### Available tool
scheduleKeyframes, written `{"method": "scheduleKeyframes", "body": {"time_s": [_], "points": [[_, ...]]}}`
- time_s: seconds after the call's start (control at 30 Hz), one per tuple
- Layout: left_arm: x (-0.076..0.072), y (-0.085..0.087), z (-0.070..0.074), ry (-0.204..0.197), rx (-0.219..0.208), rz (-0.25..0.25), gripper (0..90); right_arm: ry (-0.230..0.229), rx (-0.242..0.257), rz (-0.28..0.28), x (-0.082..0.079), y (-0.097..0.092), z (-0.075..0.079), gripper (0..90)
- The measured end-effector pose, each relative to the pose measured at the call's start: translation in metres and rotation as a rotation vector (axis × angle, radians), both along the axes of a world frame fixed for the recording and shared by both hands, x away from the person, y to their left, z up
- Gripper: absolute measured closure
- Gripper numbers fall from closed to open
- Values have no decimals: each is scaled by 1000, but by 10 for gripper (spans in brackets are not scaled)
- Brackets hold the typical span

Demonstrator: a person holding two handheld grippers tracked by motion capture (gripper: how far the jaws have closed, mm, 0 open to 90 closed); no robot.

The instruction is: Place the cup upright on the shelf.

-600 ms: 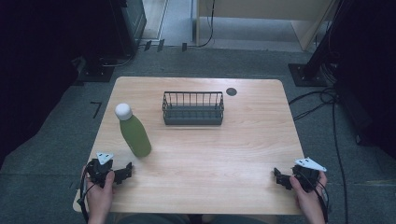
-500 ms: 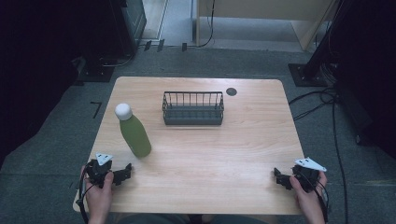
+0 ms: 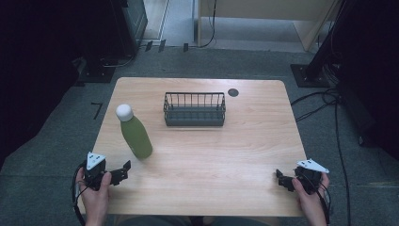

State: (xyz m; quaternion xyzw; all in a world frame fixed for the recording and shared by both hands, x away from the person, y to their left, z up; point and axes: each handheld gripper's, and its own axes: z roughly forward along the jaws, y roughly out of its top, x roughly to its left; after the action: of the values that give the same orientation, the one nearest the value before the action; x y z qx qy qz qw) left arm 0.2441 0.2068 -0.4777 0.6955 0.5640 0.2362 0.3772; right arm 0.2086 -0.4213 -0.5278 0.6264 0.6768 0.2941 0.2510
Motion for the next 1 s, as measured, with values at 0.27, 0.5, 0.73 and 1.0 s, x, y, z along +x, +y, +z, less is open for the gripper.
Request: {"method": "scheduleKeyframes", "body": {"time_s": [0.27, 0.5, 0.73, 1.0], "points": [[8, -19, 11, -58, -13, -61, 1, -1, 2, 2, 0, 0, 0, 0], [17, -34, 13, -103, -12, -85, 1, -1, 3, 1, 0, 0, 0, 0], [29, -40, 14, -107, -23, -79, 10, -1, 3, 1, 0, 0, 0, 0], [39, -47, 20, -155, -35, -62, 62, -1, 3, 1, 0, 0, 0, 0]]}}
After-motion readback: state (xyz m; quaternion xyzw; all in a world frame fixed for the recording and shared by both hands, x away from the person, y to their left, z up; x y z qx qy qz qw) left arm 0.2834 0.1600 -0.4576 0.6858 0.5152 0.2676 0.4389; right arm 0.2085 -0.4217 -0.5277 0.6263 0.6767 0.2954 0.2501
